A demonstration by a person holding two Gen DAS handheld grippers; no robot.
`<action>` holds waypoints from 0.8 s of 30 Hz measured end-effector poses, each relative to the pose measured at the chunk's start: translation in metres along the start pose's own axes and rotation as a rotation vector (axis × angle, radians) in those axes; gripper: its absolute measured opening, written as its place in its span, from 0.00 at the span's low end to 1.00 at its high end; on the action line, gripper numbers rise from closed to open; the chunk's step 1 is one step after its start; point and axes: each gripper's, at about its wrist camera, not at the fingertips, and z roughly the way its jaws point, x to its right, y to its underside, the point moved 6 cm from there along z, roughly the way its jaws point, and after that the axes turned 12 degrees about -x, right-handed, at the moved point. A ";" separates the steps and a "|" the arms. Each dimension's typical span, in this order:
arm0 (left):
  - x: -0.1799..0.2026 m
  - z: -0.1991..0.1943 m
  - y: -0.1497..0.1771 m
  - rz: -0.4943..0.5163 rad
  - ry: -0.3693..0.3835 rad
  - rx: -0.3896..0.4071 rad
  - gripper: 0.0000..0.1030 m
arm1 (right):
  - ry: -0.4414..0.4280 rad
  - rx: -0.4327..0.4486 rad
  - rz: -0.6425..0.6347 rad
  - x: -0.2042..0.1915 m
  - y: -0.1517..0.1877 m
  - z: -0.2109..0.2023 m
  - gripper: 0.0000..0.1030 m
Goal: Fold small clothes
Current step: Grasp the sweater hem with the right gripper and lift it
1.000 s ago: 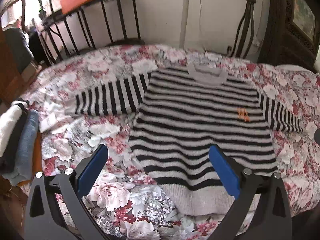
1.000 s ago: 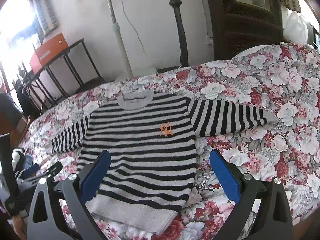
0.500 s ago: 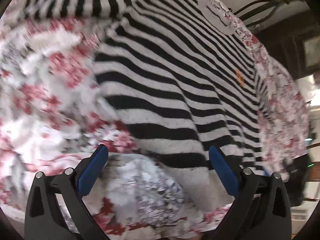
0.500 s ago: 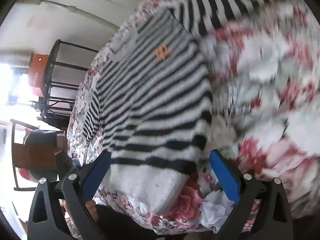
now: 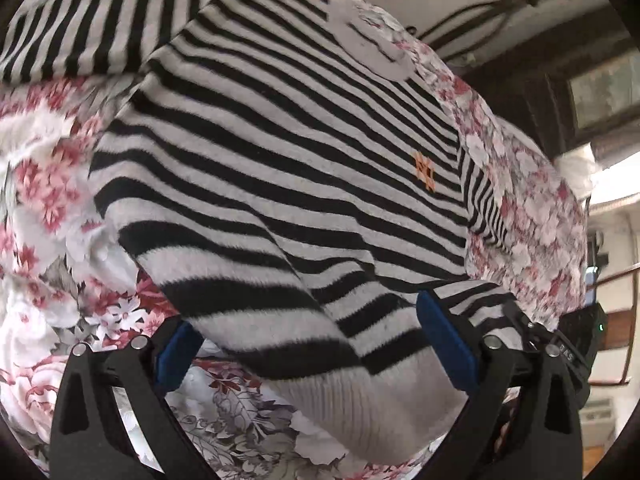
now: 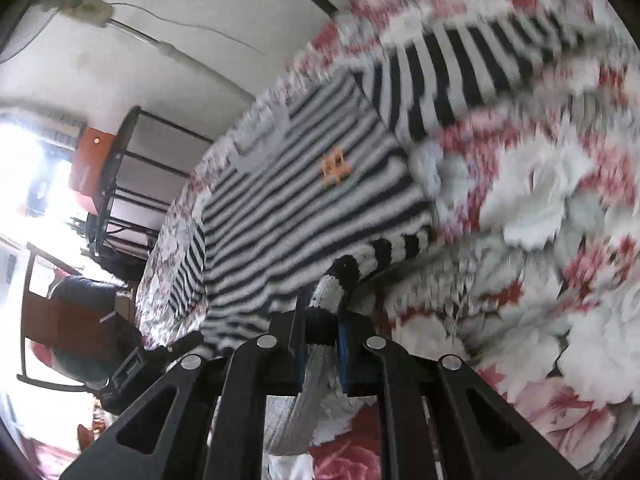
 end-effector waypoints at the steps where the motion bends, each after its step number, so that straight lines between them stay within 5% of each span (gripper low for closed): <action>1: -0.001 0.004 0.000 0.002 -0.027 -0.017 0.94 | -0.018 -0.041 0.012 0.000 0.005 0.004 0.22; 2: -0.007 0.014 0.001 -0.017 -0.056 -0.057 0.94 | -0.037 -0.068 0.019 -0.001 0.012 0.008 0.30; 4: -0.022 0.036 0.004 -0.077 -0.086 -0.151 0.94 | -0.020 -0.086 0.018 -0.003 0.018 0.010 0.69; 6: -0.028 0.046 0.005 -0.099 -0.110 -0.180 0.85 | -0.002 -0.101 0.012 -0.005 0.021 0.016 0.71; 8: -0.021 0.037 0.000 -0.059 -0.163 -0.137 0.59 | 0.019 -0.106 -0.002 -0.003 0.023 0.019 0.58; 9: -0.020 0.028 -0.001 -0.051 -0.178 -0.107 0.34 | 0.004 -0.110 -0.002 -0.004 0.024 0.022 0.26; 10: -0.019 0.017 0.000 -0.065 -0.159 -0.089 0.14 | -0.031 -0.102 0.007 -0.006 0.022 0.021 0.11; 11: -0.019 0.007 0.001 -0.089 -0.095 -0.086 0.11 | -0.074 -0.051 0.004 -0.008 0.016 0.006 0.11; 14: -0.010 -0.035 0.013 -0.110 0.026 -0.063 0.25 | -0.048 0.047 -0.006 -0.004 0.006 -0.025 0.11; 16: -0.007 -0.051 0.023 -0.099 -0.061 -0.061 0.93 | 0.030 0.008 0.036 0.013 0.007 -0.015 0.11; 19: -0.026 -0.050 0.025 -0.112 -0.220 -0.048 0.95 | 0.091 -0.045 0.057 0.028 0.009 -0.003 0.11; 24: -0.059 -0.021 0.020 -0.194 -0.236 -0.098 0.95 | 0.115 -0.045 0.076 0.033 0.009 -0.005 0.34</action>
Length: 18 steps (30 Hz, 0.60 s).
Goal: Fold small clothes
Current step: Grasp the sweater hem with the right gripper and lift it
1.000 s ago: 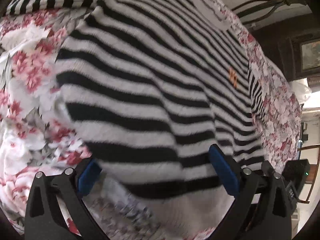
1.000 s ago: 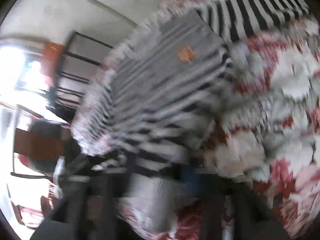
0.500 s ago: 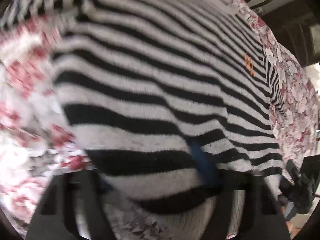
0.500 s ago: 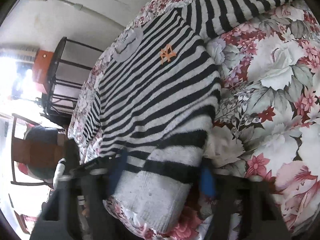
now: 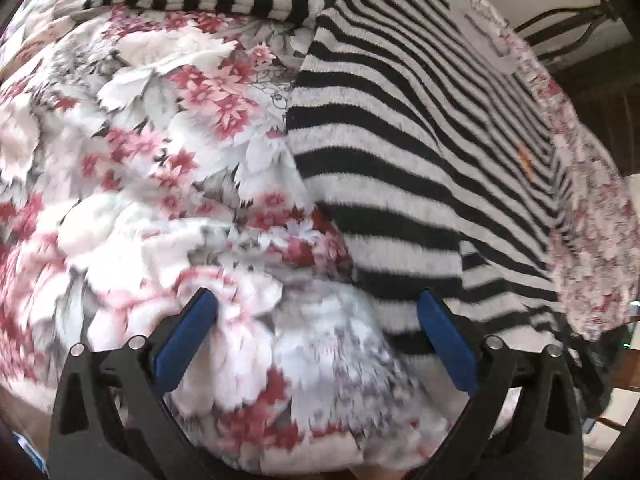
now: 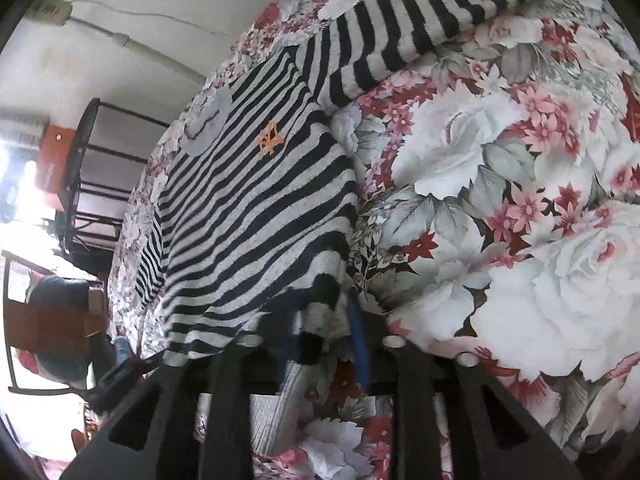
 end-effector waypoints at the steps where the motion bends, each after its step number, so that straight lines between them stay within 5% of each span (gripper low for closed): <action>1: 0.006 0.000 -0.010 0.017 -0.017 0.030 0.95 | 0.000 0.008 -0.005 0.001 0.000 -0.003 0.40; 5: 0.015 0.022 -0.059 0.000 -0.008 0.036 0.95 | -0.011 -0.003 -0.022 -0.003 0.001 0.000 0.43; 8: 0.030 0.036 -0.072 0.010 0.072 0.052 0.88 | -0.019 -0.003 -0.034 -0.006 0.006 -0.004 0.43; 10: 0.057 0.023 -0.063 0.126 0.208 0.061 0.70 | -0.042 -0.003 -0.031 -0.004 0.008 -0.009 0.43; 12: 0.092 -0.008 -0.046 0.272 0.403 0.067 0.77 | -0.059 0.002 -0.021 0.001 0.009 -0.013 0.44; 13: 0.099 -0.021 -0.037 0.319 0.426 0.092 0.94 | -0.061 0.003 -0.016 0.002 0.010 -0.015 0.45; 16: 0.093 -0.028 -0.019 0.297 0.459 0.068 0.95 | -0.108 -0.020 -0.003 0.003 0.012 -0.013 0.46; 18: 0.067 -0.010 -0.013 0.194 0.468 0.011 0.95 | -0.114 -0.045 -0.019 -0.001 0.014 -0.008 0.49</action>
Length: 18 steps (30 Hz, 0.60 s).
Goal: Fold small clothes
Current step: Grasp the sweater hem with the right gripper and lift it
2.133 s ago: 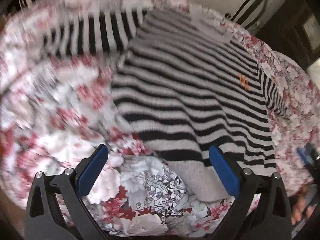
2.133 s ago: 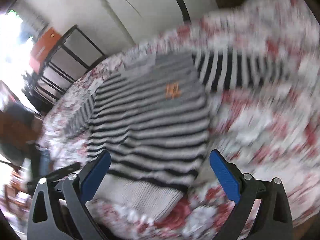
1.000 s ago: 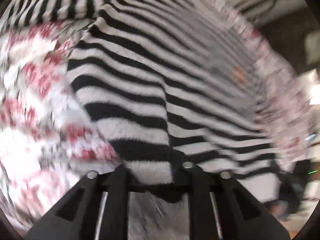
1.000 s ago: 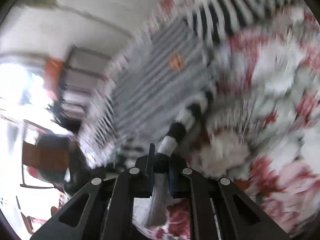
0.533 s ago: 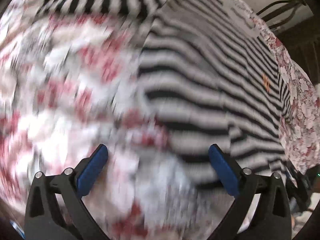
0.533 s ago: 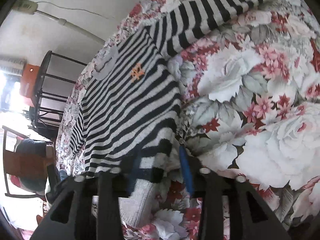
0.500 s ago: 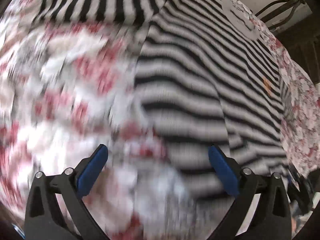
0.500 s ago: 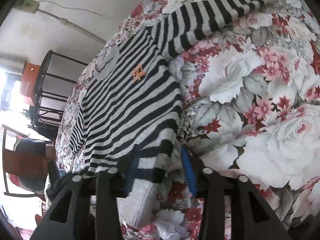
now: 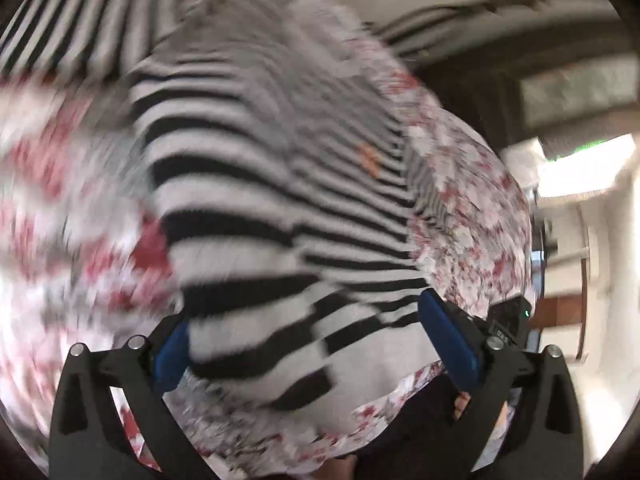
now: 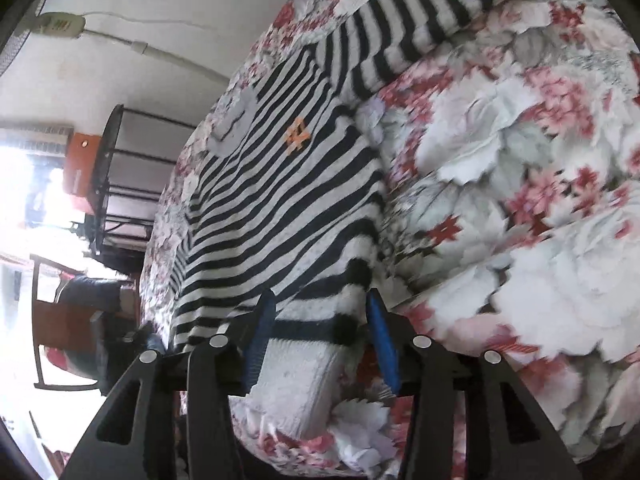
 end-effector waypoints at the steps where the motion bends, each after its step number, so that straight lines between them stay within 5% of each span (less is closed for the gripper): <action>1: -0.016 0.005 0.010 -0.054 -0.014 -0.021 0.95 | 0.010 -0.011 -0.012 -0.004 0.001 0.004 0.52; 5: -0.030 0.007 0.037 -0.041 -0.092 -0.042 0.90 | 0.033 -0.060 -0.077 -0.023 0.011 0.018 0.55; 6: -0.023 0.004 0.041 -0.008 -0.134 -0.017 0.72 | 0.033 -0.068 -0.098 -0.029 0.015 0.020 0.54; 7: -0.018 0.001 0.043 0.021 -0.184 0.002 0.48 | 0.037 -0.066 -0.125 -0.034 0.018 0.021 0.40; 9: -0.027 -0.016 0.044 0.023 -0.236 0.044 0.27 | 0.042 -0.046 -0.161 -0.040 0.021 0.016 0.14; 11: -0.043 -0.045 0.046 -0.027 -0.166 0.082 0.22 | 0.012 0.053 -0.168 -0.044 0.015 -0.012 0.10; 15: -0.043 -0.076 0.051 -0.018 -0.115 0.113 0.26 | 0.044 0.109 -0.118 -0.022 0.009 -0.036 0.10; 18: -0.062 -0.062 0.065 -0.101 -0.257 0.050 0.74 | 0.113 0.030 -0.071 -0.005 0.010 -0.019 0.10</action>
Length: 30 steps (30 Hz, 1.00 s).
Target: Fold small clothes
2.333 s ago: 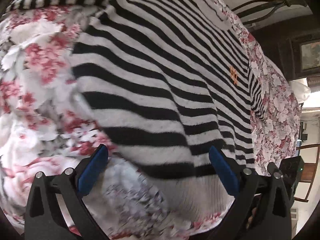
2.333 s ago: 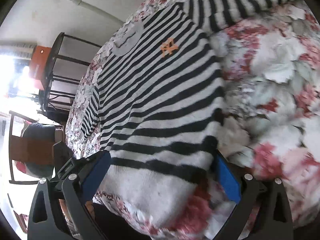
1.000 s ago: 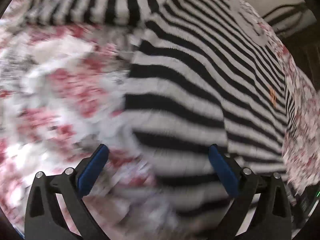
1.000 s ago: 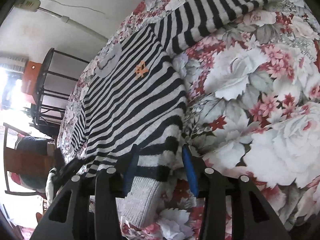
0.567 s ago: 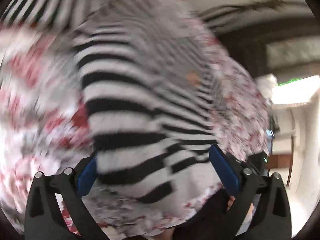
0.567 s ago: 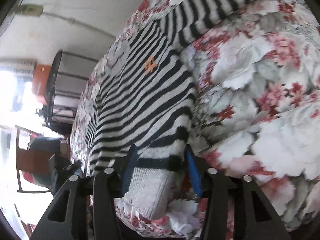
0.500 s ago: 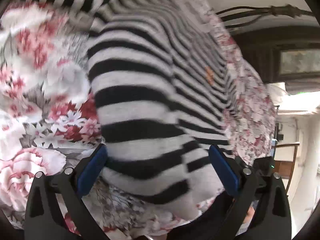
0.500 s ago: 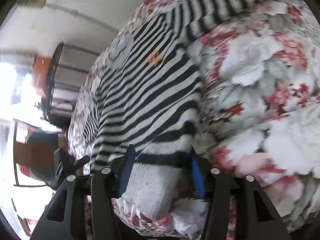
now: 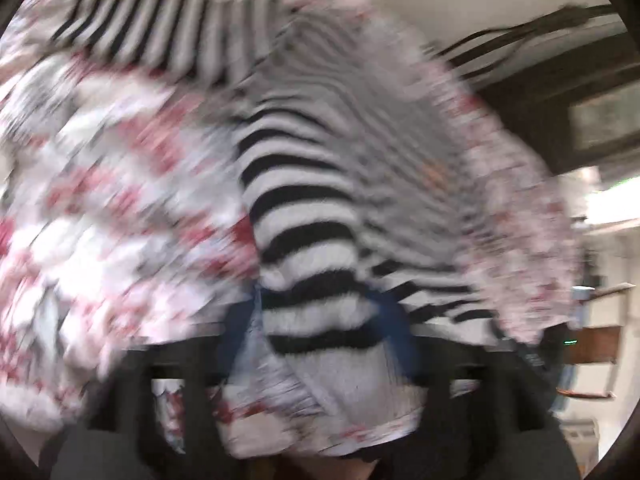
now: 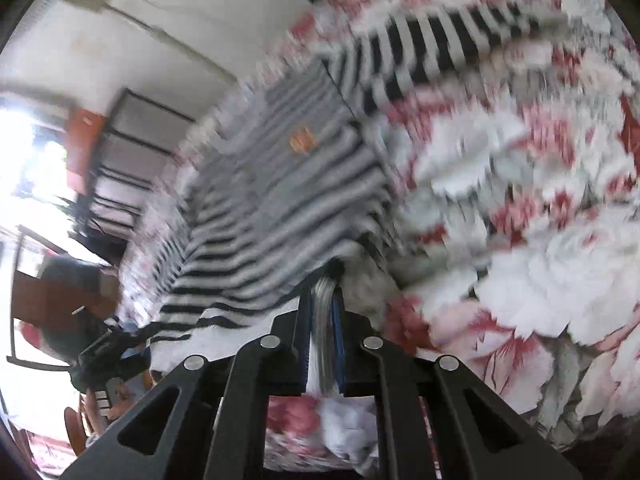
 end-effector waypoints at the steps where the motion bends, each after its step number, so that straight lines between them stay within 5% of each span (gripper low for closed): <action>1: -0.005 0.007 0.007 -0.005 -0.040 -0.018 0.75 | 0.012 -0.010 -0.002 0.000 0.001 0.002 0.10; 5: 0.002 0.026 0.028 0.052 -0.129 -0.042 0.80 | 0.016 -0.015 0.014 0.003 0.000 0.001 0.21; 6: 0.006 0.028 0.027 0.064 -0.122 -0.047 0.84 | 0.008 -0.022 0.022 0.003 0.000 0.002 0.35; 8: 0.010 0.035 0.024 0.067 -0.112 -0.052 0.84 | -0.016 -0.023 0.021 0.002 0.000 0.004 0.37; 9: 0.015 0.040 0.023 0.077 -0.113 -0.053 0.77 | -0.009 -0.022 0.011 0.001 0.002 0.006 0.35; 11: 0.024 0.043 0.022 0.108 -0.113 -0.040 0.46 | -0.016 -0.028 -0.014 -0.004 0.003 0.008 0.20; 12: 0.025 0.042 0.022 0.108 -0.076 -0.039 0.17 | -0.013 -0.016 -0.025 -0.011 0.005 0.009 0.11; 15: 0.029 0.019 0.021 0.091 -0.073 0.020 0.13 | -0.021 0.097 -0.084 -0.029 0.005 -0.016 0.09; 17: 0.034 -0.002 0.026 0.117 -0.219 0.060 0.21 | 0.074 0.142 -0.120 -0.031 0.010 -0.031 0.04; 18: 0.032 -0.007 0.029 0.116 -0.305 0.053 0.42 | 0.156 0.122 -0.136 -0.026 0.015 -0.027 0.04; 19: 0.028 -0.008 0.032 0.117 -0.387 0.040 0.82 | 0.193 0.081 -0.135 -0.021 0.018 -0.020 0.04; 20: 0.022 -0.003 0.036 0.128 -0.477 0.014 0.96 | 0.216 -0.005 -0.129 -0.013 0.023 -0.005 0.04; 22: 0.004 0.014 0.047 0.111 -0.589 -0.063 0.95 | 0.278 -0.029 -0.143 -0.009 0.025 -0.002 0.01; 23: 0.005 0.015 0.050 0.102 -0.577 -0.075 0.93 | 0.294 0.005 -0.138 -0.009 0.025 -0.010 0.03; 25: 0.018 -0.004 0.050 0.131 -0.560 0.023 0.92 | 0.263 0.093 -0.126 -0.016 0.025 -0.034 0.08; 27: 0.032 -0.023 0.045 0.156 -0.619 0.130 0.92 | 0.217 0.124 -0.183 -0.042 0.024 -0.047 0.08; 30: 0.064 -0.023 0.028 0.209 -0.580 0.146 0.94 | 0.254 0.099 -0.303 -0.080 0.016 -0.029 0.16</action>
